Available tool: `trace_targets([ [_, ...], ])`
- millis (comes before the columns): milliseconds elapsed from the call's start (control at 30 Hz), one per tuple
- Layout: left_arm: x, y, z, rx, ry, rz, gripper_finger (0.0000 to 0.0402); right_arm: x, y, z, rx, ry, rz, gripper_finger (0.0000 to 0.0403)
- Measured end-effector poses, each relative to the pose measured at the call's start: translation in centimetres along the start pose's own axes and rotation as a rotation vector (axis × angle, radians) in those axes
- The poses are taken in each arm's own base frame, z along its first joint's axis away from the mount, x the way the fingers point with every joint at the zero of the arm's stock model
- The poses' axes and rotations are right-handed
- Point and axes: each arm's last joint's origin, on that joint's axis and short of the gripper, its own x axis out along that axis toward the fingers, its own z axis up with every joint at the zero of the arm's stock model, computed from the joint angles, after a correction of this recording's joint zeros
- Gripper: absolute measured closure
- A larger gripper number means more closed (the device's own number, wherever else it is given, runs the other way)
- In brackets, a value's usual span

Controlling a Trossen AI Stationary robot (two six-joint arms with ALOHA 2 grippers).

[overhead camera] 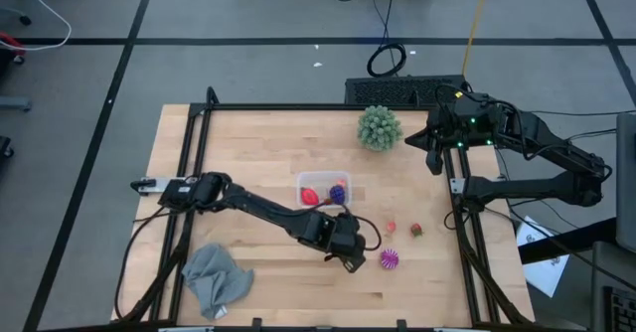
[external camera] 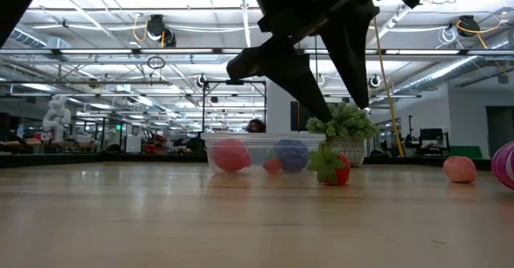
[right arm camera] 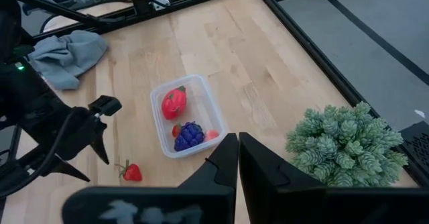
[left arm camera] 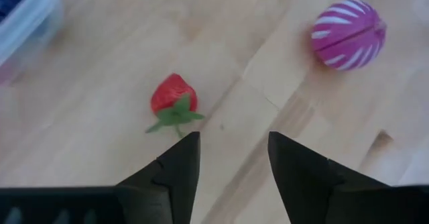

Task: Pick and placing Produce into tupperware
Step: Put the left red strawberry into the transparent bin

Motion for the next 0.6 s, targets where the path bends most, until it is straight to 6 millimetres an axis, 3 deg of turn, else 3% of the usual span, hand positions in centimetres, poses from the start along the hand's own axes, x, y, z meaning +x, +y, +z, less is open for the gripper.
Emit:
trace_targets([
  [600,1.2,0.4,0.0,0.034,-0.008,0.041,0.0220,0.0,0.0,0.0,0.000,-0.001,0.000,0.0399],
])
